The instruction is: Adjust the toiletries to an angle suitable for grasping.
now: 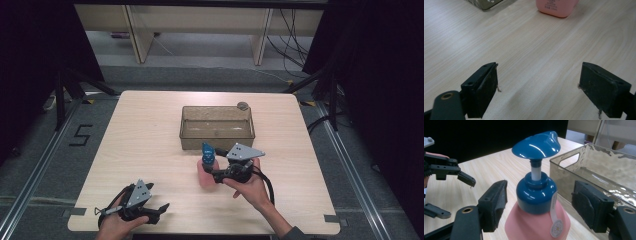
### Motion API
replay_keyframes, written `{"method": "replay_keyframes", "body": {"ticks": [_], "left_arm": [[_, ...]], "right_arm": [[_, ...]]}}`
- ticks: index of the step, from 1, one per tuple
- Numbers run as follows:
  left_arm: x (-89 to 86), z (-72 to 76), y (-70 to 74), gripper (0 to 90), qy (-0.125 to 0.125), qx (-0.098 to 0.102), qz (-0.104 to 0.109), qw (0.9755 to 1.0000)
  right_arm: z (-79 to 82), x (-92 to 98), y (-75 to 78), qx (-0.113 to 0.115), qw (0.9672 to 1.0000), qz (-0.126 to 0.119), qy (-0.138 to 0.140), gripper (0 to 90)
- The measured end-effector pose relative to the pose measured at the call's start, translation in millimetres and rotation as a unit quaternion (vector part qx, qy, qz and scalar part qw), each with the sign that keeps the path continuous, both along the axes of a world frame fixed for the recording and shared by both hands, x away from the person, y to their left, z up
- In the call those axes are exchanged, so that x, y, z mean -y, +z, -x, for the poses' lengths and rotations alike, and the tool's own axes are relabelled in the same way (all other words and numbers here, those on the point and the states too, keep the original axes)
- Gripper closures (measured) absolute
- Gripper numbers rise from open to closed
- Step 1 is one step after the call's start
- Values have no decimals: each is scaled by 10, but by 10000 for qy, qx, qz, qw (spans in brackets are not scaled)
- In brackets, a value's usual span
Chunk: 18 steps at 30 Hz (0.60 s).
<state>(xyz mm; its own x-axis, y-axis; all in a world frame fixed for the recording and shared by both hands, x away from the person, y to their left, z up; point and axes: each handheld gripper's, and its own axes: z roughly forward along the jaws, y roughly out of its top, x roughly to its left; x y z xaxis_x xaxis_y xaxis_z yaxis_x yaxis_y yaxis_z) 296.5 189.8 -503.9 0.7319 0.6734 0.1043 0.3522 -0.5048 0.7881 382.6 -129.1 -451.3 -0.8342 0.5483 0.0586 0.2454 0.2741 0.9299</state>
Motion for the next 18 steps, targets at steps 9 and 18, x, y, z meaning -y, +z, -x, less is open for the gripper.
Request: {"method": "replay_keyframes", "body": {"ticks": [9,18], "left_arm": [[-1,7,5,148,-28,5,-5,10000],[9,23,3,149,-48,20,123,9999]], "right_arm": [[-29,-74,1,-65,10000,48,-31,299],[-68,-112,-17,-110,9999,17,-40,326]]}}
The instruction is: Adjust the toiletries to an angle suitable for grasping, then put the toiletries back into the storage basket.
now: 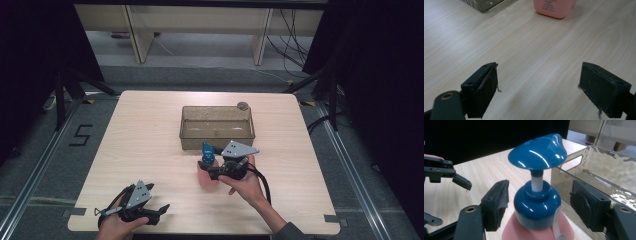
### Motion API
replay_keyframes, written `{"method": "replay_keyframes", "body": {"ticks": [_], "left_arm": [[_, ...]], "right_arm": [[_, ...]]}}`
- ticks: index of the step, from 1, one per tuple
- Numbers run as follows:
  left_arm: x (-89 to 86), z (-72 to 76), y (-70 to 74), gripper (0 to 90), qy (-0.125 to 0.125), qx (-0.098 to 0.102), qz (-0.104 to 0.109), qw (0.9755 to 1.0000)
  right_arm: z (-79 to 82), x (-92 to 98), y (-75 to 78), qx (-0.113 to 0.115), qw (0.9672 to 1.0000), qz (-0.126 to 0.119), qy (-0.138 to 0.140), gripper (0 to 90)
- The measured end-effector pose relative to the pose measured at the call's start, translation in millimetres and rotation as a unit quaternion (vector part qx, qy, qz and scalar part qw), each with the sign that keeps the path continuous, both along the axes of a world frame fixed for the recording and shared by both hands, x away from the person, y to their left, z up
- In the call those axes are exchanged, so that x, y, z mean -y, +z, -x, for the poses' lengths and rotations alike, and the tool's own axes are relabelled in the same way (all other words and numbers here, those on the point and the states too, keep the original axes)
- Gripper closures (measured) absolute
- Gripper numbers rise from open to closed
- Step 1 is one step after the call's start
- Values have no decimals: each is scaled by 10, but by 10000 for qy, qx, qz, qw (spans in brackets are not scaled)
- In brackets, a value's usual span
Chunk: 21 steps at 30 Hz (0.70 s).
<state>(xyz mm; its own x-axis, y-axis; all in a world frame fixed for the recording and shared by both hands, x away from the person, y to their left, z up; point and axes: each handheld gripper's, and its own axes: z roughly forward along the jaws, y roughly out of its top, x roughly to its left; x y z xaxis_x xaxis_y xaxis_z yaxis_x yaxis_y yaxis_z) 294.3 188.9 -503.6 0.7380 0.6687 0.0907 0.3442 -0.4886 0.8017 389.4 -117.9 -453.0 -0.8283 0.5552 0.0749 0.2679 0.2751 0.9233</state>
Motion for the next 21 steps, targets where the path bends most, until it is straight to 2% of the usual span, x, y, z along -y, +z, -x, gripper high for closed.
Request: {"method": "replay_keyframes", "body": {"ticks": [1,2,4,5,6,7,8,9,12,13,14,15,16,17,18,19,21], "left_arm": [[3,4,-3,148,15,-29,46,10000],[-9,-5,4,148,-11,5,-91,10000],[-5,-3,3,148,-14,6,-73,10000],[-9,-4,9,148,-39,2,-108,9999],[-9,-5,13,149,-41,-8,-118,9999],[-10,-3,16,148,-65,18,-132,9999],[-6,2,13,148,-17,1,-118,9999],[-9,-2,12,149,-50,6,-115,9999],[-8,6,15,148,-94,-12,-120,9999],[15,19,3,148,-3,-8,44,10000],[15,19,5,148,-12,-2,50,10000],[15,19,5,148,-12,-2,50,10000],[15,19,7,148,-14,1,48,10000],[6,13,17,148,-86,15,-16,10000],[6,13,17,149,-86,15,-16,10000],[-6,12,29,148,-133,20,-124,9998],[-3,18,25,149,-70,98,-121,9999]], "right_arm": [[3,-18,-4,-6,10000,-27,29,329],[-5,-21,-7,35,10000,-17,26,333],[-8,-13,-2,58,10000,74,-10,338],[-11,-25,-7,68,10000,41,21,343],[-28,-24,-10,196,9998,87,53,351],[-39,-33,-23,224,9997,100,27,365],[-39,-33,-23,224,9997,100,27,365],[-42,-46,-34,93,9999,37,104,372],[-53,-41,-39,149,9998,109,38,407],[-52,-48,-44,99,9999,105,53,417],[-53,-59,-55,100,9999,111,70,434],[-53,-59,-55,100,9999,111,70,434],[-60,-49,-55,196,9996,178,91,439],[-60,-60,-70,82,9998,118,153,454],[-60,-60,-70,82,9998,118,153,454],[-74,-53,-80,228,9997,110,74,459],[-78,-55,-84,187,9997,52,175,480]]}}
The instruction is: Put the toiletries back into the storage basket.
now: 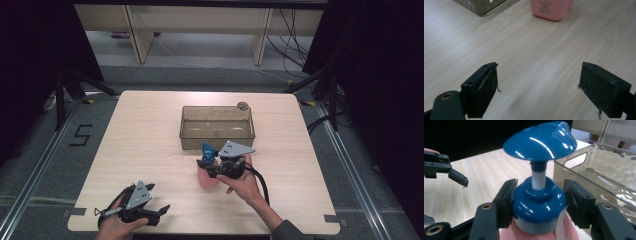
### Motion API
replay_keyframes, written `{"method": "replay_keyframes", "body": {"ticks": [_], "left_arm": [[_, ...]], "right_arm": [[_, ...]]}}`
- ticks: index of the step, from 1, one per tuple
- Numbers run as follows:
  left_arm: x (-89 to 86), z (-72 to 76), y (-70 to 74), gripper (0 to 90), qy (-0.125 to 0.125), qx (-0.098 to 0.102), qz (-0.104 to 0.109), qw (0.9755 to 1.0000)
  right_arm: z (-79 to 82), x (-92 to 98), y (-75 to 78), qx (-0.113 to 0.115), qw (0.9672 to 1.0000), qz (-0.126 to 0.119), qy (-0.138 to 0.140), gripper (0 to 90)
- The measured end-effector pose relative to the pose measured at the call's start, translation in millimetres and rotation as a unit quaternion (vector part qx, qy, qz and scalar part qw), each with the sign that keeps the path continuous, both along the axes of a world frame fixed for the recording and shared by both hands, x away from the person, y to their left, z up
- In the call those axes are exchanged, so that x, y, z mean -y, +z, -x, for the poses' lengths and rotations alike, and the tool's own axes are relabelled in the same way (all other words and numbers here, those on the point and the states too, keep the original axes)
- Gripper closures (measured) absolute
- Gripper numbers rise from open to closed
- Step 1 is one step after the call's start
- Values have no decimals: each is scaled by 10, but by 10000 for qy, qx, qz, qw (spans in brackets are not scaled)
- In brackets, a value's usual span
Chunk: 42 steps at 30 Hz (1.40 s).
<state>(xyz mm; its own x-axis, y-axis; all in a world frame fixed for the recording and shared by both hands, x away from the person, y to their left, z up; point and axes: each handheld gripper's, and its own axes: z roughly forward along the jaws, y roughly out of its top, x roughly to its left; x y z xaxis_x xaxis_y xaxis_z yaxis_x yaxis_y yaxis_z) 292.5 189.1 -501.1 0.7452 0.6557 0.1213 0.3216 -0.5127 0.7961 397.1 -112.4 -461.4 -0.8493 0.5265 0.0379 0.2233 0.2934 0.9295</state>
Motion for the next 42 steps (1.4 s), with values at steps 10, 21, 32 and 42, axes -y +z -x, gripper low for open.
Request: {"method": "replay_keyframes", "body": {"ticks": [10,21,32,42], "left_arm": [[15,18,2,148,14,-36,149,9999],[8,10,-3,149,-55,-109,108,9999],[0,3,3,148,-39,-60,-8,10000],[-2,1,0,148,-55,-80,-16,10000]], "right_arm": [[49,-16,16,75,9999,110,-12,533],[62,-23,22,164,9997,112,-159,537],[32,55,133,62,9995,23,-317,537],[-11,138,233,122,9990,42,-420,537]]}}
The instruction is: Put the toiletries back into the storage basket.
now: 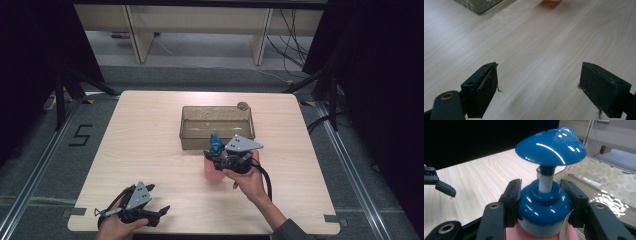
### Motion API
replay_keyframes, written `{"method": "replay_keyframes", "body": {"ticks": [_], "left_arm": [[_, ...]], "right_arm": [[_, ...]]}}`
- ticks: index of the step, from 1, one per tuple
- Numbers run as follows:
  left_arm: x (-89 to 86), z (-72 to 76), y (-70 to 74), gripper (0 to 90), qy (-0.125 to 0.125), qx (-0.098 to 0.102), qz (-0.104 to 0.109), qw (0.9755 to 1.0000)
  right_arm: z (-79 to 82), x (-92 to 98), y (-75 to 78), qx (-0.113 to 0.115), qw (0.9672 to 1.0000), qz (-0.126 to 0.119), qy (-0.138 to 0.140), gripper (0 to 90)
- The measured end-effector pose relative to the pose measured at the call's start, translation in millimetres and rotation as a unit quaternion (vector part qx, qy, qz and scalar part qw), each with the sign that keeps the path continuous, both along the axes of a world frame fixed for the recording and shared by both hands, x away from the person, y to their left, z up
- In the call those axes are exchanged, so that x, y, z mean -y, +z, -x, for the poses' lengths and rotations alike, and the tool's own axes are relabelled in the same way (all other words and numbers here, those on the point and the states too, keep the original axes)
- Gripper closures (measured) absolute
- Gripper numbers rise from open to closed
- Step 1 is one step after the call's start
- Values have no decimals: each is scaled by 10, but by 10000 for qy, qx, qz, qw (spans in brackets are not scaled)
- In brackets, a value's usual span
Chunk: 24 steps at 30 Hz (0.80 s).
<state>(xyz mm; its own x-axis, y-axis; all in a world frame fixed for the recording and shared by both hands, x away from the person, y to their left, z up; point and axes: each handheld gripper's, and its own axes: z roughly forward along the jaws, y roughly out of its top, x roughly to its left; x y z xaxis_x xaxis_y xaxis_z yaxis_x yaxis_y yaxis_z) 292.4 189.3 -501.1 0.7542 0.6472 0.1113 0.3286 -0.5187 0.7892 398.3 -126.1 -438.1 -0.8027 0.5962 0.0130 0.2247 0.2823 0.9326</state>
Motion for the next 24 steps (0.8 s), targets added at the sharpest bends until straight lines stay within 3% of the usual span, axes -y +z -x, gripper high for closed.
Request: {"method": "replay_keyframes", "body": {"ticks": [6,7,10,16,17,18,20,22,23,24], "left_arm": [[-2,0,0,148,9,-2,2,10000],[5,1,-4,148,61,-2,38,10000],[0,6,-4,149,38,-10,-3,10000],[1,-2,-19,148,40,-54,108,9999],[-9,-7,-13,148,26,-58,47,10000],[-1,-16,-17,148,73,-16,95,9999],[-10,-17,-10,149,53,-12,-6,10000],[2,-2,-17,148,63,-56,99,9999],[-8,-10,-11,148,3,-67,26,10000],[-7,-14,-10,149,2,-45,12,10000]], "right_arm": [[8,22,16,-195,9997,-54,-100,537],[-9,37,25,-35,9999,37,-107,537],[-9,53,55,-177,9998,-18,-131,537],[-53,110,177,-60,9996,-100,-275,537],[-53,124,207,-152,9994,-114,-299,538],[-79,150,255,-68,9994,-111,-305,537],[-77,157,278,-88,9993,-100,-361,537],[-114,180,313,30,9993,-69,-355,537],[-118,178,326,1,9992,-138,-377,537],[-135,198,372,88,9993,-6,-369,537]]}}
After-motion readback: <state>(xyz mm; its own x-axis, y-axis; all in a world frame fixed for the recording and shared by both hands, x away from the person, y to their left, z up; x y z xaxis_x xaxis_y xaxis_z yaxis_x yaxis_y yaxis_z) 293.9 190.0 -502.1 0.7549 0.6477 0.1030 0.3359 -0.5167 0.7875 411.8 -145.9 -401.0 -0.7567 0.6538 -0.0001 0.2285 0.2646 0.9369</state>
